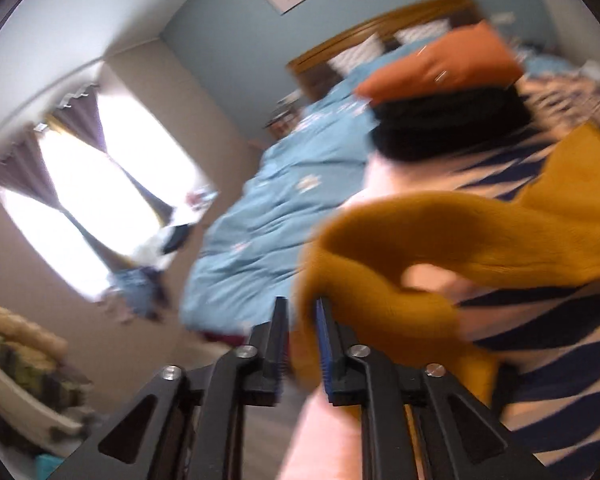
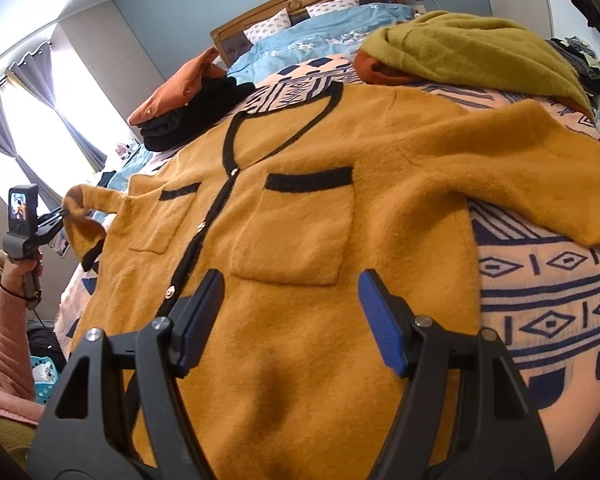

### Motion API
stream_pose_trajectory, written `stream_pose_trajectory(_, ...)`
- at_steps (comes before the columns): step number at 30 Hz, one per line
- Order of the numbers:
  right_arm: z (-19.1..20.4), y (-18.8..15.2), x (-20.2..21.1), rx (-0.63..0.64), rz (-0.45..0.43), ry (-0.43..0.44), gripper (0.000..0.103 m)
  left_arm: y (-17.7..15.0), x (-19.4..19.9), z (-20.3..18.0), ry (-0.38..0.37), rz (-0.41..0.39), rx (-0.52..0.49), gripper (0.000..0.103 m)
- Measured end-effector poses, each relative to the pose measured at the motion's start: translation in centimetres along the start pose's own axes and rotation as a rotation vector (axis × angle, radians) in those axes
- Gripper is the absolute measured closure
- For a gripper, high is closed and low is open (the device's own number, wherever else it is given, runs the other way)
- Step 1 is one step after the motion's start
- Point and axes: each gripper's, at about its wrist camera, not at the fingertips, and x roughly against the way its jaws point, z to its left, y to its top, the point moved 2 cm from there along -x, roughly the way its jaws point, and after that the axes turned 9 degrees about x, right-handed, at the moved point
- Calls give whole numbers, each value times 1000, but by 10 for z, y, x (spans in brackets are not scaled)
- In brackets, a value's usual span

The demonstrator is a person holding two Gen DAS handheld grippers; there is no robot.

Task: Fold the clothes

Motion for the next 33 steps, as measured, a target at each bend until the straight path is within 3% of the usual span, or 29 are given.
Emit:
stream_pose_trajectory(1, -1, 0, 1, -1, -2, -4, 32, -5, 0, 2, -63, 30, 41, 47)
stream_pose_trajectory(2, -3, 0, 3, -2, -4, -8, 32, -11, 3, 4, -168, 61, 87, 26)
stream_pose_trajectory(4, -9, -2, 10, -7, -6, -34, 32, -24, 17, 4, -414, 90, 151, 23)
stream_pose_trajectory(6, -18, -5, 18, -24, -10, -43, 32, -39, 38, -7, -649, 105, 147, 23)
stream_pose_trajectory(7, -23, -7, 24, -41, -16, -45, 31, -46, 48, -13, -732, 110, 136, 22)
stream_pose_trajectory(9, -34, -16, 35, -76, -20, -41, 20, -61, 69, -27, -890, 119, 107, 20)
stream_pose_trajectory(12, -49, -32, 50, -125, -24, -21, 19, -82, 100, -48, -1064, 133, 33, 20)
stream_pose_trajectory(16, -62, -62, 62, -179, 1, 13, 19, -100, 123, -65, -1155, 162, -42, 19)
stream_pose_trajectory(21, -49, -77, 63, -154, -41, 178, 19, -116, 136, -85, -1295, 233, -67, 16)
stream_pose_trajectory(28, -12, -86, 52, -41, -57, 369, 19, -131, 163, -108, -1369, 230, -74, 11)
stream_pose_trajectory(29, -7, -88, 53, -36, -50, 405, 30, -131, 165, -107, -1369, 226, -72, 12)
stream_pose_trajectory(30, -5, -88, 55, -45, -50, 426, 55, -130, 166, -108, -1368, 221, -69, 16)
stream_pose_trajectory(31, -4, -88, 58, -53, -50, 447, 68, -129, 166, -107, -1372, 217, -65, 18)
stream_pose_trajectory(32, -3, -87, 61, -61, -53, 467, 76, -128, 168, -104, -1383, 213, -59, 20)
stream_pose_trajectory(33, -2, -85, 73, -57, -90, 478, 76, -127, 170, -100, -1394, 207, -50, 20)
